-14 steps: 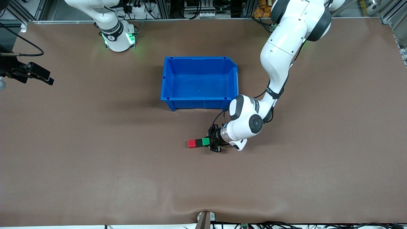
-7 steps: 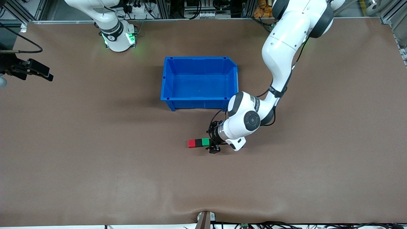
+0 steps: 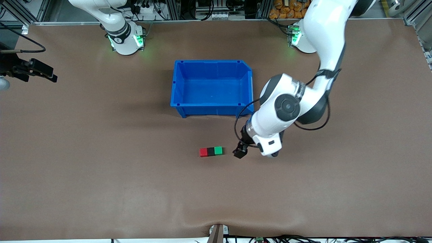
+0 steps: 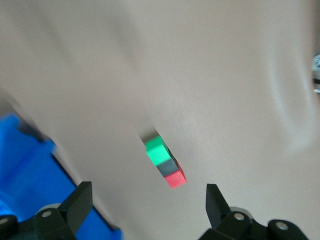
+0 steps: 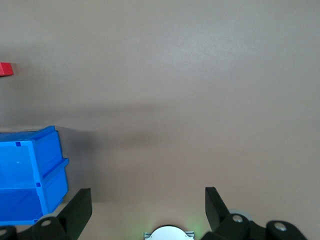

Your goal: Attach green and red cubes to black cube

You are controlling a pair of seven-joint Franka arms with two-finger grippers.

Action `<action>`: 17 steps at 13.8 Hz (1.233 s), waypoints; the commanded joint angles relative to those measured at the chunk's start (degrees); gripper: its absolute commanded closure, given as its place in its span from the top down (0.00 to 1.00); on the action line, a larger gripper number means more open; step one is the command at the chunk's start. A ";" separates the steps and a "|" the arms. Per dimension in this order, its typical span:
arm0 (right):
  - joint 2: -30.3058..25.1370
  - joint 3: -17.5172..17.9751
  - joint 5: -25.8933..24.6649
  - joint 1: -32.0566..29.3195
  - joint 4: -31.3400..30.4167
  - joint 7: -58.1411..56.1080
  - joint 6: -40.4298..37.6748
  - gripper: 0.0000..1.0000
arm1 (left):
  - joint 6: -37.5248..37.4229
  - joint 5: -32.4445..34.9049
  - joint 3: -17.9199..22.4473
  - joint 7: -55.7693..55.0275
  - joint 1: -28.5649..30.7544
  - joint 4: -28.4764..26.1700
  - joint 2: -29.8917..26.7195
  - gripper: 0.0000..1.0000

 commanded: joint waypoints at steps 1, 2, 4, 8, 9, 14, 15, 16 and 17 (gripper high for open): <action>-0.35 0.59 0.17 -0.94 0.79 -0.47 -0.55 1.00 | -6.36 3.88 0.09 6.67 2.80 -3.25 -8.17 1.00; -0.26 0.67 0.17 -0.76 0.79 -0.39 -0.55 1.00 | -8.39 3.88 0.01 10.09 4.21 -3.25 -9.76 1.00; -0.18 0.67 0.35 -0.67 0.79 -0.30 -0.63 1.00 | -12.87 3.88 0.01 19.04 7.54 -3.16 -12.14 1.00; -0.18 0.68 0.26 1.69 0.70 0.23 -0.90 1.00 | -21.92 3.88 0.01 29.96 14.14 -3.07 -17.23 1.00; -0.09 0.67 0.26 1.70 0.70 0.23 -0.73 1.00 | -23.60 3.88 0.01 32.42 16.15 -3.07 -18.55 1.00; 0.09 0.67 0.44 1.35 0.96 0.32 -0.63 1.00 | -32.12 3.88 -0.08 50.34 23.90 -3.25 -22.51 1.00; 0.09 0.67 0.44 1.26 1.14 0.49 -0.72 1.00 | -33.27 3.88 -0.08 53.60 24.52 -3.25 -22.78 1.00; 0.09 0.67 0.44 1.26 1.23 0.49 -0.98 1.00 | -34.41 3.88 0.00 56.50 25.39 -3.34 -23.48 1.00; 0.09 0.67 0.44 1.26 1.40 0.49 -1.07 1.00 | -34.86 3.88 0.01 58.62 26.10 -3.86 -24.35 1.00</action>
